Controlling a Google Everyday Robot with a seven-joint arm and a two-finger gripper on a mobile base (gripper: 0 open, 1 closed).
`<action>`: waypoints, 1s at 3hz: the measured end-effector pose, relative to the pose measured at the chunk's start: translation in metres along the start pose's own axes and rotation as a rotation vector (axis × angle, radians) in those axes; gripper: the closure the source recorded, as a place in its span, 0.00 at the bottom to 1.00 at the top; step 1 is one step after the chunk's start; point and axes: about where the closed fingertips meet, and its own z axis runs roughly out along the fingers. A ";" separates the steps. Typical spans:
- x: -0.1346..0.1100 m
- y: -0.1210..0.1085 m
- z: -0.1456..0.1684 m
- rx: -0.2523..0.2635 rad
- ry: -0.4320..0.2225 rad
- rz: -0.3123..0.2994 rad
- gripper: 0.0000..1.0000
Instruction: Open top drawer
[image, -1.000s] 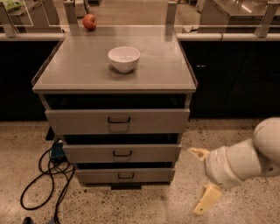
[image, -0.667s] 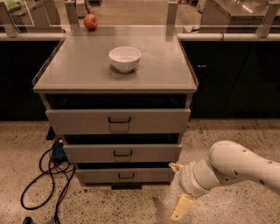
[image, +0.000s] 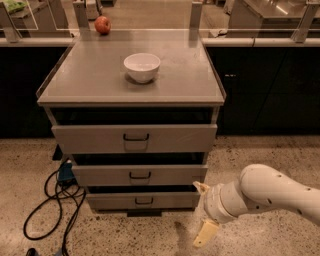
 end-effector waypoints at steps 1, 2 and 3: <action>-0.014 -0.033 0.004 0.145 0.003 -0.036 0.00; -0.033 -0.079 -0.012 0.329 -0.013 -0.044 0.00; -0.072 -0.131 -0.050 0.473 -0.026 -0.092 0.00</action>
Offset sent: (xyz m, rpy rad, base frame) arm 0.1465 -0.0064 0.0861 -0.0340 -0.5478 -0.2995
